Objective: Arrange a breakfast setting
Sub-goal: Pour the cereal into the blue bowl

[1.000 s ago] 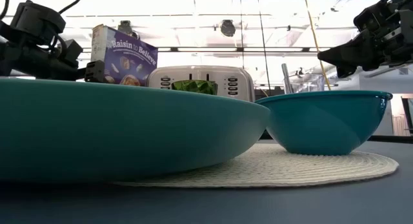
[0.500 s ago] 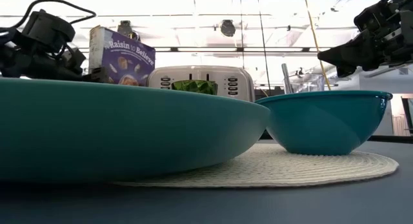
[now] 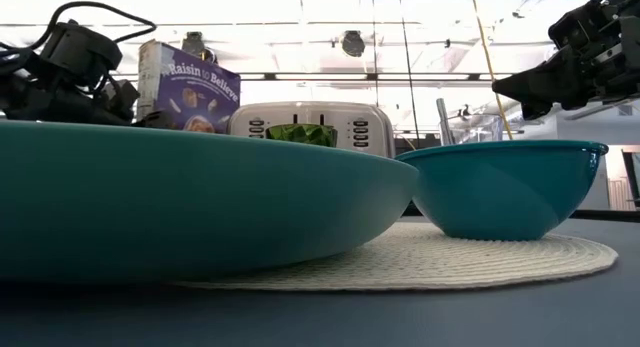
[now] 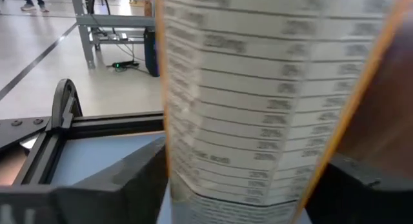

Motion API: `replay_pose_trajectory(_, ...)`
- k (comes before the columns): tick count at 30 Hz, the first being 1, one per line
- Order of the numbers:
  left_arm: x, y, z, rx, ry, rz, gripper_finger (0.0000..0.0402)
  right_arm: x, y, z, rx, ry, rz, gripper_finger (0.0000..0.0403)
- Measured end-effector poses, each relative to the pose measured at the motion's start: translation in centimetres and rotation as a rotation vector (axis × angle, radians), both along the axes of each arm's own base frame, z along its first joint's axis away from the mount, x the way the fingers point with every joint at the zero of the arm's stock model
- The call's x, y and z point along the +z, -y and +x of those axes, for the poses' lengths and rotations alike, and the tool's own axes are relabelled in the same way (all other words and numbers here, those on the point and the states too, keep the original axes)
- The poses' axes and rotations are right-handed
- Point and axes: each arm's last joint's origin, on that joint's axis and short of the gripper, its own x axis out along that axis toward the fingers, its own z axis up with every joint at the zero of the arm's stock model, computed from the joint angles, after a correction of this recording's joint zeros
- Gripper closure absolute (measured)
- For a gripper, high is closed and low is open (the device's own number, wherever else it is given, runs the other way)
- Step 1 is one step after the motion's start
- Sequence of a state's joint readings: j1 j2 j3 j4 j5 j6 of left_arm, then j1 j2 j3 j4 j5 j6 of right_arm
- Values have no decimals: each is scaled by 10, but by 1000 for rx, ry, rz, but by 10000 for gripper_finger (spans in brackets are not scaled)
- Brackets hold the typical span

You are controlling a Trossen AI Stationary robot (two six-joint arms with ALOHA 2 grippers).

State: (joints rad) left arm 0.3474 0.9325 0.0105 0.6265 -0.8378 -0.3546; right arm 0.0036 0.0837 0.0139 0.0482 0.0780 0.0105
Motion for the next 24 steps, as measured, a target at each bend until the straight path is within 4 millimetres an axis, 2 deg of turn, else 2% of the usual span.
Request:
replay_pose_trajectory(13,1,0,1,-4,10,12,270,0,0,0,0,0,0,397)
replay_pose_trajectory(19,4,0,1,-5,21,26,287,0,0,0,0,0,0,397)
replay_pose_trajectory(24,16,-2,5,-15,38,93,289,0,0,0,0,0,0,397)
